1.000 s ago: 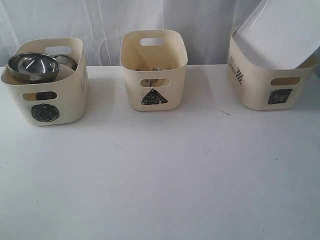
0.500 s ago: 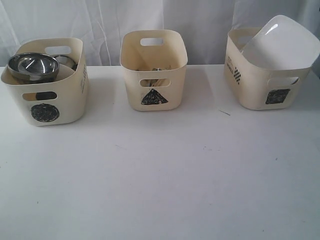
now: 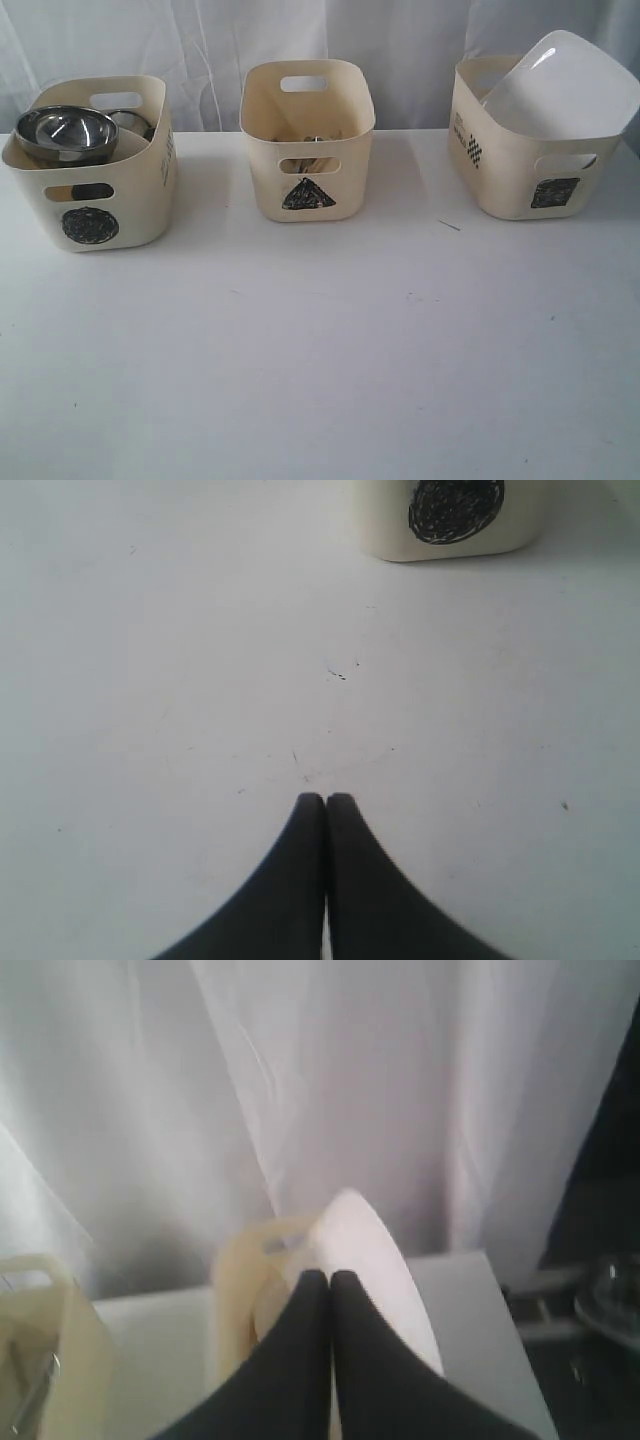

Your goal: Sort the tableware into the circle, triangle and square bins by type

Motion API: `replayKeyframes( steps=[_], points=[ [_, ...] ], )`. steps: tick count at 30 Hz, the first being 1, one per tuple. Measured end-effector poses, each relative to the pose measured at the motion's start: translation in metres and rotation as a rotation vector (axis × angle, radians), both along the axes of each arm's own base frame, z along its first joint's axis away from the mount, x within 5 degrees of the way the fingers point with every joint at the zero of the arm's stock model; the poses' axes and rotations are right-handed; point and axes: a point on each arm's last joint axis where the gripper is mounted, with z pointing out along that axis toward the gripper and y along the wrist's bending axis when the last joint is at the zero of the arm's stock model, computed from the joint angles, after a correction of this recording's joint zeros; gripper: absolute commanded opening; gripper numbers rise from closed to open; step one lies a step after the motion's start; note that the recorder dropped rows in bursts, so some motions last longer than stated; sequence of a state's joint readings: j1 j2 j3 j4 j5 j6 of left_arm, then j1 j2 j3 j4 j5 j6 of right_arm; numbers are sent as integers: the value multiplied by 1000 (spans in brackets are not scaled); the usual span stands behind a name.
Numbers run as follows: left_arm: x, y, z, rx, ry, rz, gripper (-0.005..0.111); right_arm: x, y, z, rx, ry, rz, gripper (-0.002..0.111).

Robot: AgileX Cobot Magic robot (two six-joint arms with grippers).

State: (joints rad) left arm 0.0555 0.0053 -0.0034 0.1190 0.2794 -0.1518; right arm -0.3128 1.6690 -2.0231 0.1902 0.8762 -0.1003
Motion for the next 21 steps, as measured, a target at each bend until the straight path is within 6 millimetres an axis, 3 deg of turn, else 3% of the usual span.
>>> replayKeyframes(
  steps=[2, 3, 4, 5, 7, 9, 10, 11, 13, 14, 18, 21],
  points=[
    [0, 0, 0, 0, 0, 0, 0, -27, 43, 34, -43, -183, 50, 0],
    [0, 0, 0, 0, 0, 0, 0, -40, 57, 43, -49, -239, 81, 0],
    [0, 0, 0, 0, 0, 0, 0, -71, 79, 53, -52, -328, 134, 0],
    [0, 0, 0, 0, 0, 0, 0, -92, 88, 48, -55, -369, 153, 0],
    [0, 0, 0, 0, 0, 0, 0, -129, 96, 16, -78, -401, 168, 0],
    [0, 0, 0, 0, 0, 0, 0, -163, 96, -41, -90, -371, 160, 0],
    [0, 0, 0, 0, 0, 0, 0, -193, 97, -71, -95, -371, 157, 0],
    [0, 0, 0, 0, 0, 0, 0, -208, 97, -87, -98, -367, 157, 0],
    [0, 0, 0, 0, 0, 0, 0, -261, 99, -126, -108, -406, 158, 0],
    [0, 0, 0, 0, 0, 0, 0, -281, 100, -134, -116, -458, 156, 0],
    [0, 0, 0, 0, 0, 0, 0, -323, 101, -156, -132, -590, 151, 0],
    [0, 0, 0, 0, -1, 0, 0, -337, 102, -168, -132, -583, 158, 0]
  ],
)
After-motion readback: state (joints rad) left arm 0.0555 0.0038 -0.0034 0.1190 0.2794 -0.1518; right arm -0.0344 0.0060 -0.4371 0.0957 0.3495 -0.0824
